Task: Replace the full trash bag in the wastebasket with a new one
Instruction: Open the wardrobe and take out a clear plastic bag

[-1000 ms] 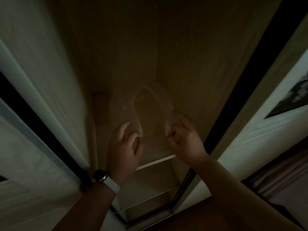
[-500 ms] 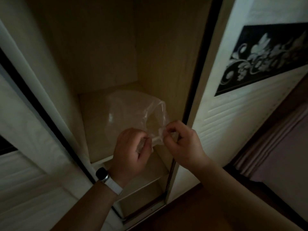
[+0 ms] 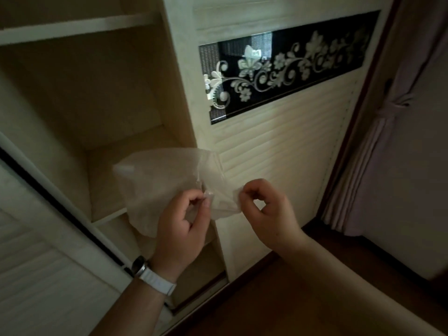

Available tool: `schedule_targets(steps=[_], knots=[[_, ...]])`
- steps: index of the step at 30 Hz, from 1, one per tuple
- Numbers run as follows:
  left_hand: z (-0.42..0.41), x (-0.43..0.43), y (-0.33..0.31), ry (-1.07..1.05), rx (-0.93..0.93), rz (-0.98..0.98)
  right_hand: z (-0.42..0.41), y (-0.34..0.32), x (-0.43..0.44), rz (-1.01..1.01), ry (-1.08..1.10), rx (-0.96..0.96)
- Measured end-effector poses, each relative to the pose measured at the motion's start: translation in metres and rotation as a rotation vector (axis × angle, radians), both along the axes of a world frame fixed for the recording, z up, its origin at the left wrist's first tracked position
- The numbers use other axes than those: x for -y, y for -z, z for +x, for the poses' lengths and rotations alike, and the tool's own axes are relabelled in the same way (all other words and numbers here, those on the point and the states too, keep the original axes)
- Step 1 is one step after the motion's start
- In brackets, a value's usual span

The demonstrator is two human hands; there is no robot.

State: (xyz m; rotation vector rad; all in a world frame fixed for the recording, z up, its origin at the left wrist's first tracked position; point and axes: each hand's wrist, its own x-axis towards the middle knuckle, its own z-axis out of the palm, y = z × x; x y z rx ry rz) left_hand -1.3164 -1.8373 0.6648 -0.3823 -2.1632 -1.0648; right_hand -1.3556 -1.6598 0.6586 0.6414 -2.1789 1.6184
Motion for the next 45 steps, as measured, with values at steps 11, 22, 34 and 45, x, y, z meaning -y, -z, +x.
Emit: schedule_targets(steps=[11, 22, 34, 45], knots=[[0.017, -0.158, 0.013, 0.204, 0.027, 0.012, 0.054, 0.004, -0.153, -0.024, 0.158, 0.0], [-0.04, -0.351, 0.052, 0.641, 0.231, 0.021, 0.079, 0.047, -0.328, -0.023, 0.647, 0.154], [-0.083, -0.618, 0.085, 1.259, 0.668, 0.084, 0.107, 0.06, -0.508, 0.112, 1.319, 0.146], [-0.006, -0.791, 0.082, 1.717, 0.584, -0.045, 0.204, 0.062, -0.596, -0.014, 1.907, 0.236]])
